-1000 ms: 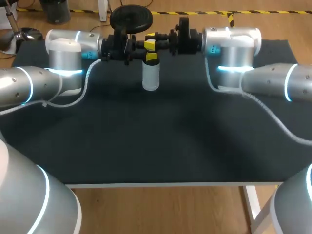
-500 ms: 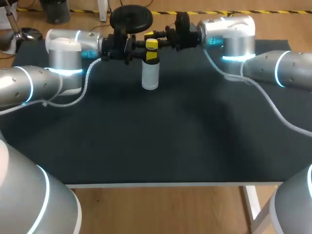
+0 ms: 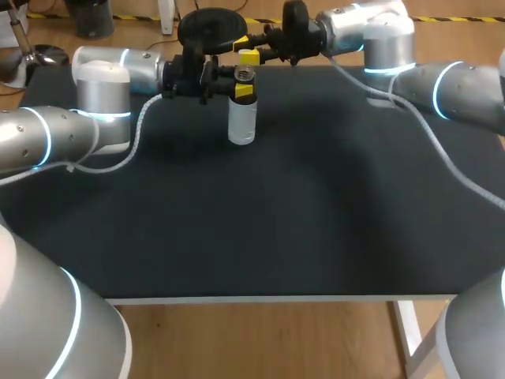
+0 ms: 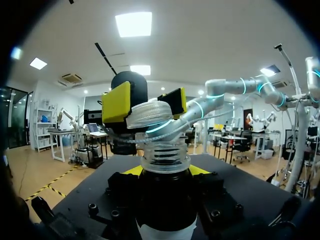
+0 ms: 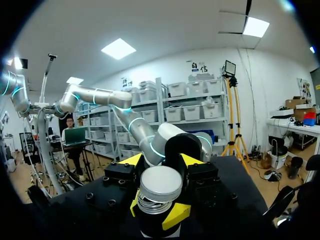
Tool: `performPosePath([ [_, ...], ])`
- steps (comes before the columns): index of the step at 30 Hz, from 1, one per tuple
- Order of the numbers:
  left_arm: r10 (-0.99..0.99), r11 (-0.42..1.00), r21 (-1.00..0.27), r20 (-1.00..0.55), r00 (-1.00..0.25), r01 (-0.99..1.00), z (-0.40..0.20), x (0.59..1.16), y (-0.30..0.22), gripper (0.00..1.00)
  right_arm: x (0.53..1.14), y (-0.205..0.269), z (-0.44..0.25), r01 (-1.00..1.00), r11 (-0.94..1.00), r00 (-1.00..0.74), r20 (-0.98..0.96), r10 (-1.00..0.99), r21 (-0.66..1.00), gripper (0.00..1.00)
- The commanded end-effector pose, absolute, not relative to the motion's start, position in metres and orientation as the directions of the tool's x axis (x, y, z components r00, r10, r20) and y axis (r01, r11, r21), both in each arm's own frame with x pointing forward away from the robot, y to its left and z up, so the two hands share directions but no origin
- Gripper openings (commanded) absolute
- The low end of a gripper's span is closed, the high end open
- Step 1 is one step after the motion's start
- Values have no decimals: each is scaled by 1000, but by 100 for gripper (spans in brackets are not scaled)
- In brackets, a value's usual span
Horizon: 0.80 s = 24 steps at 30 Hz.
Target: Unscrew the bottle cap
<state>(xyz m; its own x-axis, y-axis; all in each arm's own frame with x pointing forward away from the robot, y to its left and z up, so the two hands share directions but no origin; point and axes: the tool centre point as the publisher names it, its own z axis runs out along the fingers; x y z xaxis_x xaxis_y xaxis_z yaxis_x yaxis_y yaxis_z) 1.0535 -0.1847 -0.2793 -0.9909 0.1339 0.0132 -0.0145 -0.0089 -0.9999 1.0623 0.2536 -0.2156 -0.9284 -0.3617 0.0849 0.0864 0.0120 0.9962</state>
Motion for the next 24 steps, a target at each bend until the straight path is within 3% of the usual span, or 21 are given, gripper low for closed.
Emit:
performPosePath([
  [1,134,-8,-1000,13,-991,-14,-279,1054,-185,0,1072,250,-214,77,15,-923,77,-378,997,0],
  [10,134,-8,-1000,13,-991,-14,-279,1054,-185,0,1093,188,-215,66,48,-991,71,-111,997,0],
  [11,134,-8,-1000,13,-991,-14,-279,1054,-185,0,1097,130,-255,97,50,-982,88,165,994,0],
  [17,134,-8,-1000,13,-991,-14,-279,1054,-185,0,1094,98,-294,135,68,-944,107,312,989,0],
  [24,134,-8,-1000,13,-991,-14,-279,1054,-185,0,1087,82,-313,162,44,-927,137,348,986,0],
])
